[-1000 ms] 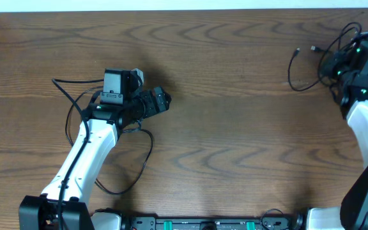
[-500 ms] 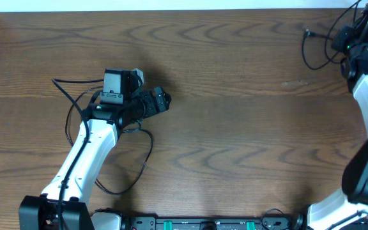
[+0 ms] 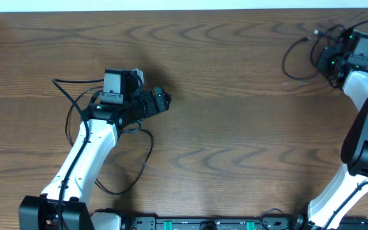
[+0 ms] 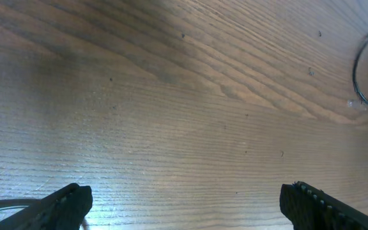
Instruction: Untangle cables
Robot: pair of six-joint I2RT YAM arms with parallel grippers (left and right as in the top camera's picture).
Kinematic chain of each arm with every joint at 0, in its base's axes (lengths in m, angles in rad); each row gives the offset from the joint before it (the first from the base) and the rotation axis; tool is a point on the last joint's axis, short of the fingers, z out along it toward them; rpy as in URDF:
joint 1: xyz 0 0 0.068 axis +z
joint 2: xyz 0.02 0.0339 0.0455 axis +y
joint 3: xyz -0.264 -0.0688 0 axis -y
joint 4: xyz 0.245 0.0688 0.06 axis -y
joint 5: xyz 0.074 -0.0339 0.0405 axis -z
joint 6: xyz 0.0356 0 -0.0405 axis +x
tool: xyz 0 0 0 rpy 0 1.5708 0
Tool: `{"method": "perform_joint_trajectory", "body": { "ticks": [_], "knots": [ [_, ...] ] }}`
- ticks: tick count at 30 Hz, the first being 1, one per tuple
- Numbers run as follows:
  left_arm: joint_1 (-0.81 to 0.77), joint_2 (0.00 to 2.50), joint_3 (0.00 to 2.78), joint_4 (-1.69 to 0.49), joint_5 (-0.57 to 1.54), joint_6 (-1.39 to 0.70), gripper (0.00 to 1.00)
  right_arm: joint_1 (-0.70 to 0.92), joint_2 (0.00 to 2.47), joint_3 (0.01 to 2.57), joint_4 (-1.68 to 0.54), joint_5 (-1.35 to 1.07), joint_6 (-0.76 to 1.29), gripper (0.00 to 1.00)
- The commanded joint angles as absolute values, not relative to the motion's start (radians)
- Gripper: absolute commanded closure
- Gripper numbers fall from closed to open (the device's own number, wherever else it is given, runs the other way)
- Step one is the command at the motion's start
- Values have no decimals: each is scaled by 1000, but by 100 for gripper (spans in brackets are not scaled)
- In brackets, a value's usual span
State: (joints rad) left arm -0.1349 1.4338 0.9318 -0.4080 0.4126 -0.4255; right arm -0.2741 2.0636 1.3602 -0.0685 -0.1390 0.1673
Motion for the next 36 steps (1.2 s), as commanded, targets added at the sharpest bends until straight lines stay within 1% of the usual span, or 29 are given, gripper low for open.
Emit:
{"method": "perform_joint_trajectory", "body": {
  "ticks": [1,2,5,10,15,19,21,25,30,34,36],
  "knots": [
    [-137,1438,946,-410,406,-427,2,-245,2046,1374,-105,-135,198,21],
    [-137,1438,946,-410,406,-427,2,-244,2041,1374,-117,-108,214,1],
    [-137,1438,946,-410,406,-427,2,-248,1999,1374,-140,-43,216,1],
    [-137,1438,946,-410,406,-427,2,-247,1815,1375,-266,-51,242,1],
    [-137,1438,946,-410,406,-427,2,-233,1654,1374,-462,-180,281,1],
    [-137,1438,946,-410,406,-427,2,-194,1602,1374,-610,-275,281,1],
    [-136,1437,946,-369,406,-431,2,-165,1601,1374,-672,-351,280,1],
    [-136,1437,946,-353,407,-431,2,-78,1608,1356,-762,-499,280,1],
    [-111,1419,952,-338,407,-431,2,79,1608,1312,-815,-558,284,1],
    [-28,1328,955,-370,410,-432,2,235,1608,1264,-794,-579,285,1],
    [30,1262,955,-395,410,-431,2,318,1608,1223,-741,-579,336,1]
  ]
}}
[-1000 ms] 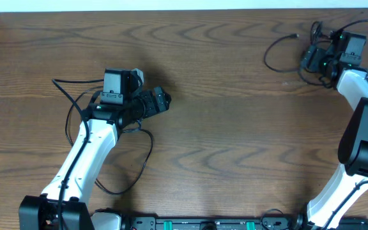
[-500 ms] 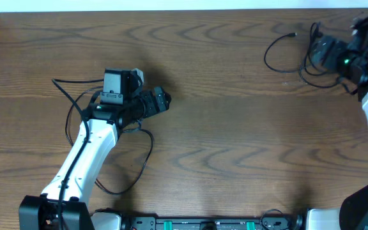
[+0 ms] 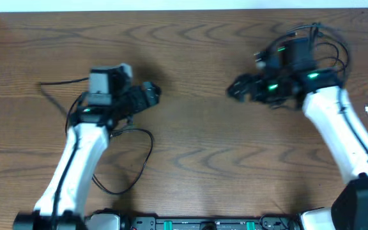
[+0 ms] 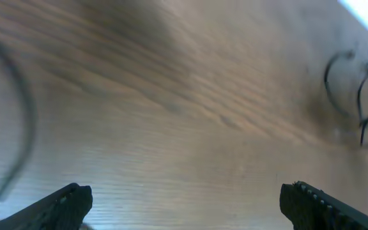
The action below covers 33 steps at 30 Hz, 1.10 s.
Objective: Untangle cables
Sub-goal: 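Release the black cable and move the right gripper back toward center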
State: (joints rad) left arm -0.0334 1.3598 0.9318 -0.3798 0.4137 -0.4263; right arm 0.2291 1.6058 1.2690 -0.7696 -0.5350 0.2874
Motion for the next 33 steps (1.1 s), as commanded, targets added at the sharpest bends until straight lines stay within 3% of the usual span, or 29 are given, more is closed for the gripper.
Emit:
{"method": "perform_joint_trajectory", "body": {
  "ticks": [1,11,19,24,29,33],
  "knots": [
    [63,1225,955,-410,410,-431,3,350,1608,1205,-715,-579,365,1],
    [300,904,955,-632,407,-431,2,686,1643,997,-273,-454,686,1],
    [319,842,955,-704,406,-431,2,901,1863,986,27,-483,864,12],
    [319,851,955,-731,406,-430,2,947,1942,987,197,-519,844,44],
    [319,861,955,-770,406,-431,2,920,1941,1019,239,-454,733,94],
    [319,872,955,-770,406,-431,2,831,1941,1074,176,-361,650,99]
  ]
}}
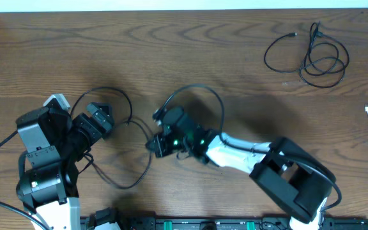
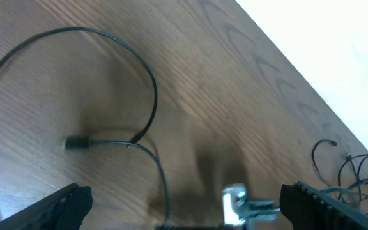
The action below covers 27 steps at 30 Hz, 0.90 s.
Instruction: Untangle cables
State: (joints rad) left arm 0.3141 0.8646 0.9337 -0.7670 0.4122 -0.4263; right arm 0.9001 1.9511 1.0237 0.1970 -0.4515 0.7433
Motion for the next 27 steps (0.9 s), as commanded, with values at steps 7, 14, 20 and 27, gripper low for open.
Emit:
{"method": "perform_joint_trajectory", "body": {
  "ticks": [7,14,20,27],
  "knots": [
    [319,894,955,-770,406,-431,3,565,1941,1302,-50,-264,383,99],
    [319,917,955,-770,406,-431,2,336,1941,1578,-215,-31,132,99],
    [319,941,955,-770,406,-431,2,165,1941,1735,-248,20,61,99],
    [319,974,955,-770,406,-431,2,57,1941,1821,-247,-13,11,99]
  ]
}}
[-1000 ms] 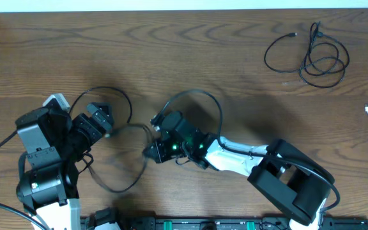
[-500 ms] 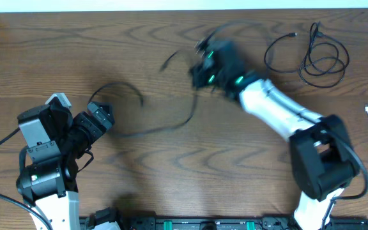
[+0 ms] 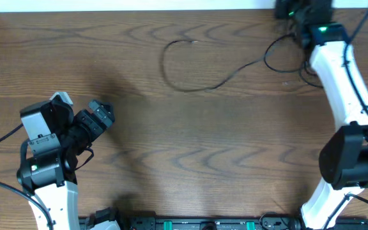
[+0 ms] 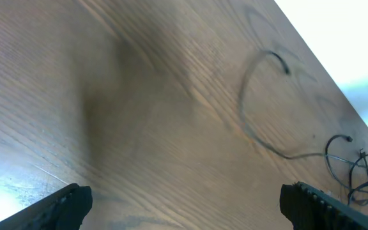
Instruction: Untangle cables
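A long black cable lies stretched across the far half of the table, curling at its left end and running right to a pile of black cables. My right gripper is at the far right edge above that pile; its jaws are too dark and cropped to read. My left gripper hovers at the near left, open and holding nothing. The left wrist view shows its fingers wide apart around the gripper's midpoint, over bare wood. The stretched cable and the pile lie far ahead.
A coiled white cable lies at the right edge, partly cut off. The right arm reaches along the right side and covers part of the black pile. The table's far edge meets a white wall.
The right gripper has gone from the near-middle of the table to the far right corner. The black cable that lay beside the left arm now stretches toward the pile. The left arm barely moved.
At first the left gripper stood open among loops of a black cable and the right gripper was at the far-right pile. The right arm then appeared at mid-table, then at that cable beside the left arm. Now the cable lies far from the left arm.
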Robot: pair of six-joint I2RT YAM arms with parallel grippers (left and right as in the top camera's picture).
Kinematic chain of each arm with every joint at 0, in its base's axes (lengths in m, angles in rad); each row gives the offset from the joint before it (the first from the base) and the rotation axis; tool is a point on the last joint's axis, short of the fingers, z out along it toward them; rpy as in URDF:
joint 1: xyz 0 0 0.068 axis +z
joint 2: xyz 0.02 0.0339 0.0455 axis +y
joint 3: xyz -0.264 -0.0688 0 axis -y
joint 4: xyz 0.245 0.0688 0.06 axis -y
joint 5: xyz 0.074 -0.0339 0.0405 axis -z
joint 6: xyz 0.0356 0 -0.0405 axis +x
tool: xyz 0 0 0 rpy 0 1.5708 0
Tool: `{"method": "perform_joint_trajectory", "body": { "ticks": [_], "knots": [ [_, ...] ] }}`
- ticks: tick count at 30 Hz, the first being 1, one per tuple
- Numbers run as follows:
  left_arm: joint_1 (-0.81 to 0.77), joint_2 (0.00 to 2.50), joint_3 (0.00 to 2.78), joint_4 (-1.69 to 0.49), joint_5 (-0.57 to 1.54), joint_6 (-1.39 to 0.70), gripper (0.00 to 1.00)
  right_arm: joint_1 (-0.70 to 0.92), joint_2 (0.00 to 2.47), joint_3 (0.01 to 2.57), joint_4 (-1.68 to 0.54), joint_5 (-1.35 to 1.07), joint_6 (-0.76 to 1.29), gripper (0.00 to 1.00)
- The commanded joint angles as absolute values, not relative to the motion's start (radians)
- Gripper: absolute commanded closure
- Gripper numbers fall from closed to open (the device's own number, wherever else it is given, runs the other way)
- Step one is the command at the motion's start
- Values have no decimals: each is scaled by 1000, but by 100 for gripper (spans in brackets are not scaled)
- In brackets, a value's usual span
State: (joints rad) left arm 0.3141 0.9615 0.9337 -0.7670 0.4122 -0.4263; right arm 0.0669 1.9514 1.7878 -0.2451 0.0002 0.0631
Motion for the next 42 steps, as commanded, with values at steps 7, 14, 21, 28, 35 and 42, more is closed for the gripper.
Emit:
{"method": "perform_joint_trajectory", "body": {
  "ticks": [7,14,21,28,35,42],
  "knots": [
    [319,1003,955,-770,406,-430,2,83,1960,1822,-243,-237,-140,99],
    [319,1029,955,-770,406,-431,2,176,2102,1822,-221,-239,-333,99],
    [319,1038,955,-748,407,-432,2,268,2241,1822,-90,-247,-410,99],
    [319,1038,955,-755,406,-431,2,342,2252,1822,-130,-247,-503,97],
    [319,1038,955,-755,406,-431,2,350,2236,1822,-133,-239,-503,64],
    [319,1038,955,-755,406,-431,2,344,2138,1822,-217,-238,-503,37]
  ]
}}
